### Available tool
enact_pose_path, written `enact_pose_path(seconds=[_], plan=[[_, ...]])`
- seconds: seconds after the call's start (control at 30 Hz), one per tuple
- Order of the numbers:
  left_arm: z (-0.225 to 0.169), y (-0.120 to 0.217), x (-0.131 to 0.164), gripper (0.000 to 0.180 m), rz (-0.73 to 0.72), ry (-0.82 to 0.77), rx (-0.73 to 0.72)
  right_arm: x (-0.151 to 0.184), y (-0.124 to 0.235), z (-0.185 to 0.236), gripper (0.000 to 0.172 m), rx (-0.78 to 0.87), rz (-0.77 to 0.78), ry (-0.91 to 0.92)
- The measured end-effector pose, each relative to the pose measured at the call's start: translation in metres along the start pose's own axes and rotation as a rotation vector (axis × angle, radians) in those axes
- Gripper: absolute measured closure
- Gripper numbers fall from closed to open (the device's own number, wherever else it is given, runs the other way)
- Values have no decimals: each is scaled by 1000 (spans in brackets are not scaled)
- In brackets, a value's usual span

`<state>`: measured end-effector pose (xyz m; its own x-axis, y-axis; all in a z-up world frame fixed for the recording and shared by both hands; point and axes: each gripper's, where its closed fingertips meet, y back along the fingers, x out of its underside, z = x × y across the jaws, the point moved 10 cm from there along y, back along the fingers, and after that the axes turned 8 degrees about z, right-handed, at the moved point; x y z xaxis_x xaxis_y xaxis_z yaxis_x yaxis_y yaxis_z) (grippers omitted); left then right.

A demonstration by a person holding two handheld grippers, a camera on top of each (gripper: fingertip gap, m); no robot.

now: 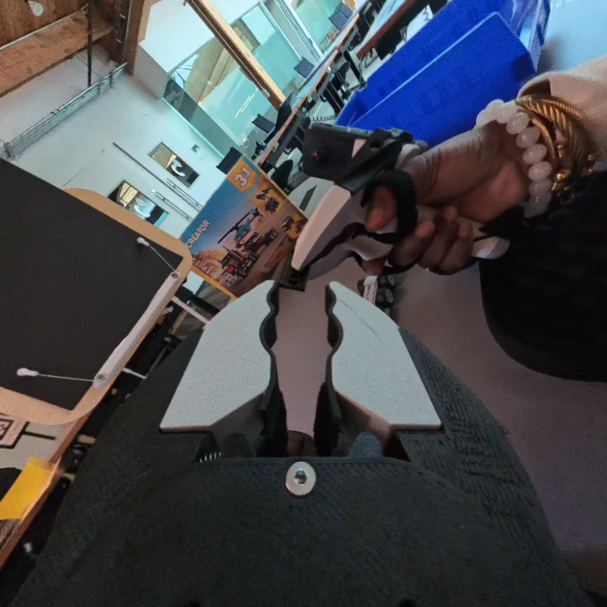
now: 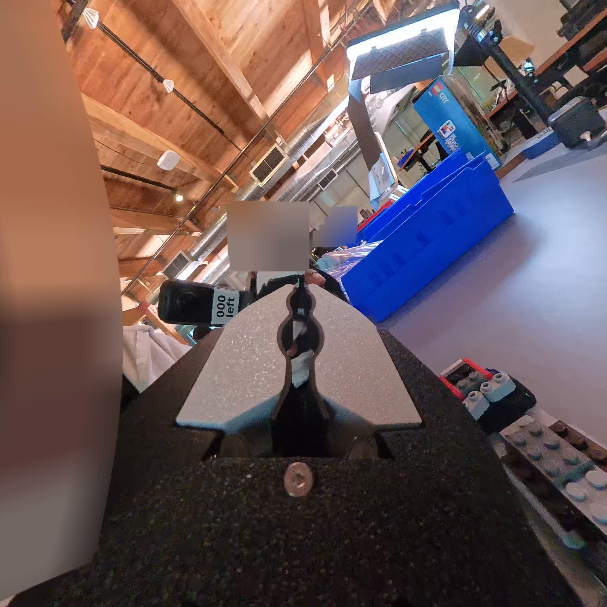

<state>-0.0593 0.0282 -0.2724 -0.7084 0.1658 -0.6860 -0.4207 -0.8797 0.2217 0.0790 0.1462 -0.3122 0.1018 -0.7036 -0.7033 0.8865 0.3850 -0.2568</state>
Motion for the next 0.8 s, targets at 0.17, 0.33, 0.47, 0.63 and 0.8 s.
enact_pose_path(seconds=[0.17,0.33,0.47,0.63,0.8], plan=[[4,0,3,151,10,9,-29,3,-4,-1,170,-21,47,-14],[3,3,2,163,11,-7,-3,2,-6,1,167,-18,48,22],[24,28,0,163,74,77,-162,-7,3,6,140,127,-27,150],[46,136,16,163,518,306,-322,-12,14,8,141,275,-56,185],[42,244,63,163,1023,715,-405,-7,8,5,142,251,-25,105]])
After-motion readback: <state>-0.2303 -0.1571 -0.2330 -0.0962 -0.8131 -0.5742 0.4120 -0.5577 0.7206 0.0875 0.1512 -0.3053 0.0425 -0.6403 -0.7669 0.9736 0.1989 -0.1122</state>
